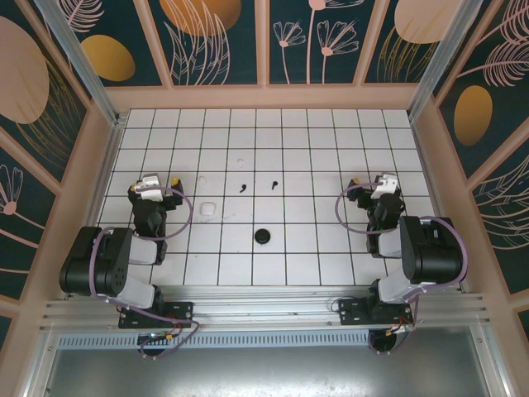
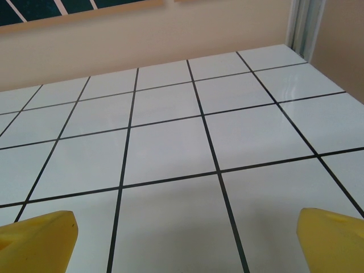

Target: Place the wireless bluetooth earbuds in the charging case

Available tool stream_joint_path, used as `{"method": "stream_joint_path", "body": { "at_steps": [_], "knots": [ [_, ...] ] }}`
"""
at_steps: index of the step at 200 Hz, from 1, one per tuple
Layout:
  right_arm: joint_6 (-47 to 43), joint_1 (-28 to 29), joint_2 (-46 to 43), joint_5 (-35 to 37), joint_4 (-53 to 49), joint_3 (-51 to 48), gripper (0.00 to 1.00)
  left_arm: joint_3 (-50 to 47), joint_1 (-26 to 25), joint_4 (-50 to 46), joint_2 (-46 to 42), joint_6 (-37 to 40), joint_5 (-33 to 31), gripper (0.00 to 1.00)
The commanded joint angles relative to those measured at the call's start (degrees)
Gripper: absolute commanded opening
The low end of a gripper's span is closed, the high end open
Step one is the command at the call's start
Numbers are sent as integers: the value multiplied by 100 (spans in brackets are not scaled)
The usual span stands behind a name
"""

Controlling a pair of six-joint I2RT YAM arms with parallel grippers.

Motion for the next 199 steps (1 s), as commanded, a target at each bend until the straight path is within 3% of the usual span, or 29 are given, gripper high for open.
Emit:
{"method": "stream_joint_path", "body": {
  "at_steps": [1, 31, 63, 88, 110, 146, 178, 199],
  "knots": [
    [-94, 11, -392, -209, -813, 478, 99, 336, 30, -769, -500, -181, -111, 99],
    [432, 20, -946, -358, -2820, 1245, 99, 933, 25, -2322, -881, -338, 39, 98],
    [1804, 175, -987, -67, -6101, 2682, 99, 1838, 31, -3902, -970, -526, 75, 98],
    [2119, 779, -979, 362, -7787, 3372, 99, 2499, 30, -5036, -980, -893, 352, 96],
    [2658, 1671, -1151, 818, -8406, 3455, 98, 2929, 29, -5780, -914, -1130, 1216, 98],
    [4051, 3192, -807, 1073, -8903, 3510, 93, 3037, 23, -6049, -567, -2600, 2525, 98],
    [4612, 4573, 23, 996, -9249, 4141, 91, 2883, -109, -6252, -421, -2958, 2550, 99],
    [4708, 5225, 704, 248, -9010, 4558, 87, 2709, -604, -6113, -303, -2935, 2351, 98]
  ]
}}
